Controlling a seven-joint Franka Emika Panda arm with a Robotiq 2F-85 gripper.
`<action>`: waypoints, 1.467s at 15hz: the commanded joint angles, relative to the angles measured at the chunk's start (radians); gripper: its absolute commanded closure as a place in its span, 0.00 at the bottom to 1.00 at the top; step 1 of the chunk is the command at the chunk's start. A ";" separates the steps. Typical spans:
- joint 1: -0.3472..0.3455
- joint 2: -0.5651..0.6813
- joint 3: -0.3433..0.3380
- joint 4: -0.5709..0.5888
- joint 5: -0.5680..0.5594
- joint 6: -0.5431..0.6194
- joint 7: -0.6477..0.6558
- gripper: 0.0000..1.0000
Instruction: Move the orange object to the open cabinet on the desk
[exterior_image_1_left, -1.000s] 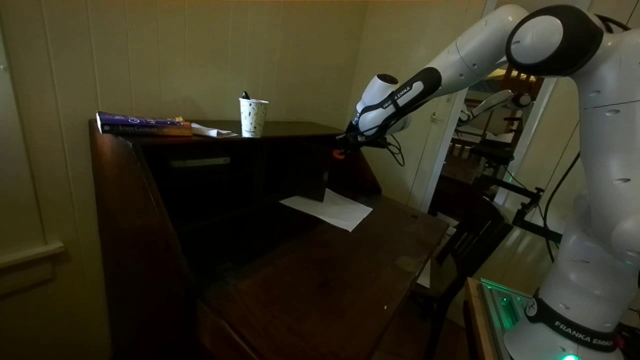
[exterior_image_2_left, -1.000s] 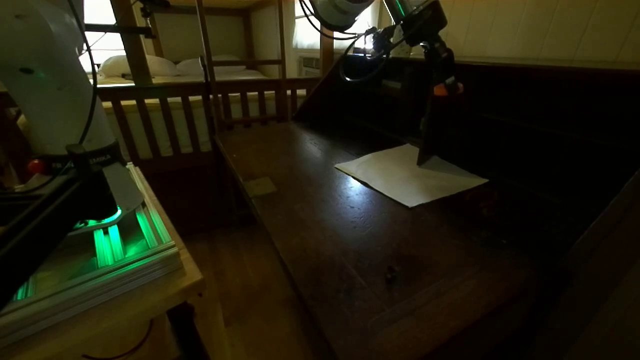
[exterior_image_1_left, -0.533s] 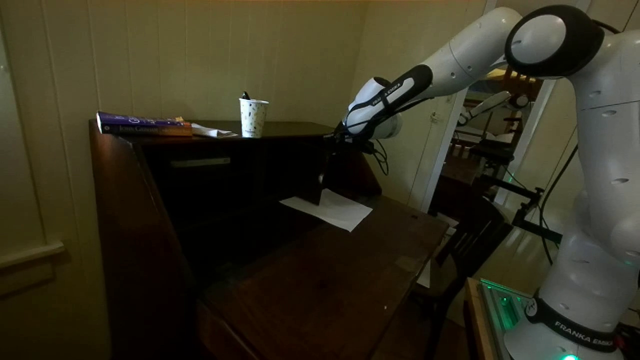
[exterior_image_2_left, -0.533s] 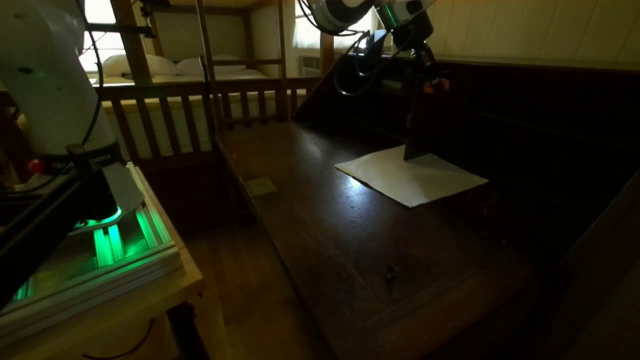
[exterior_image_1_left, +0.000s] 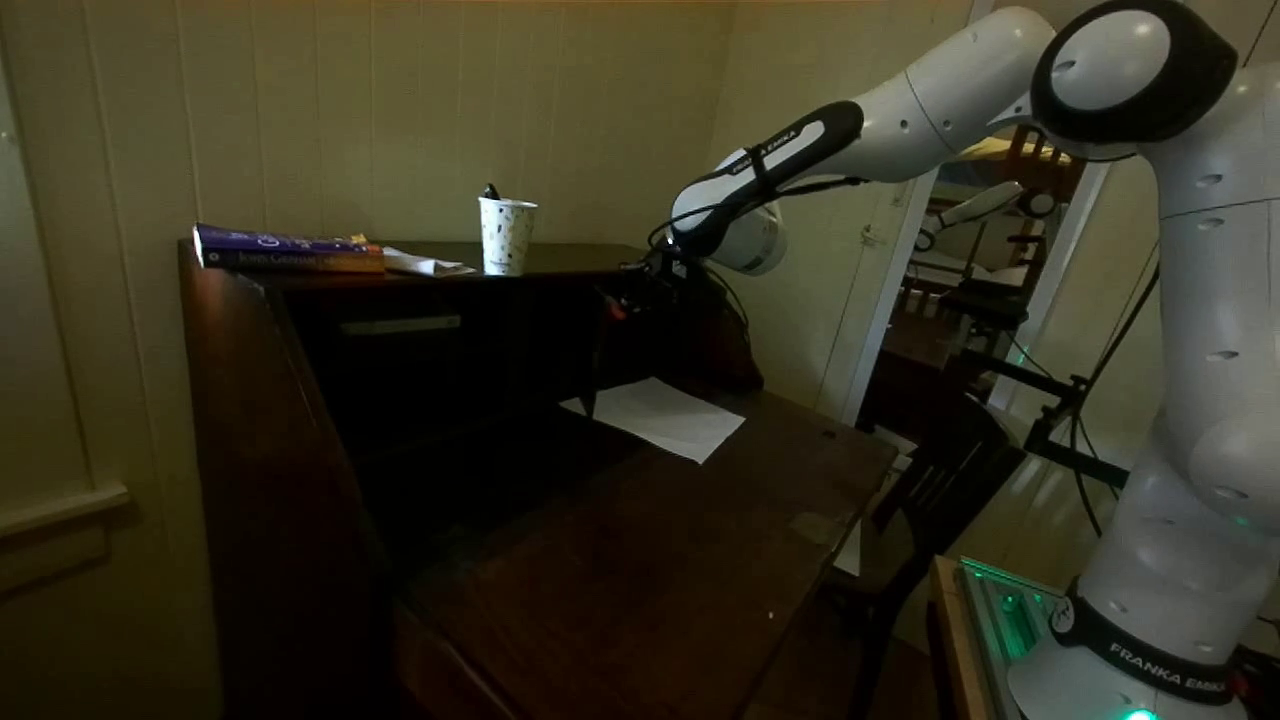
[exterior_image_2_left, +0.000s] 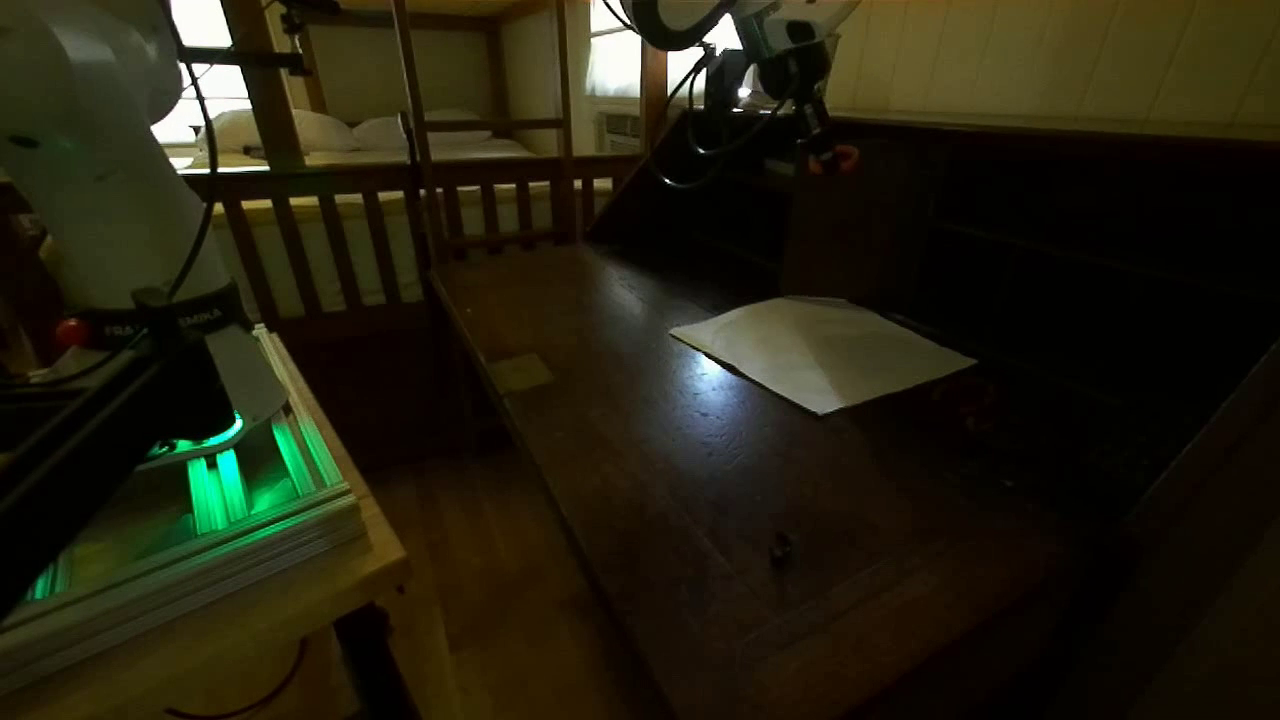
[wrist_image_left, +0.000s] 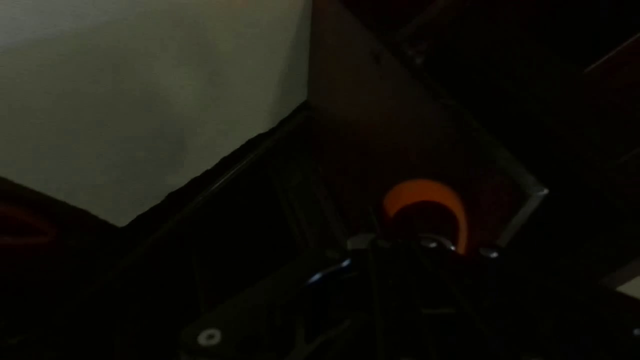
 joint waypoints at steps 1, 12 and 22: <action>0.052 -0.010 -0.089 -0.006 -0.015 -0.051 0.061 1.00; 0.149 0.082 -0.365 -0.007 -0.234 -0.105 0.292 0.98; -0.098 0.290 -0.079 0.211 0.002 -0.250 -0.145 1.00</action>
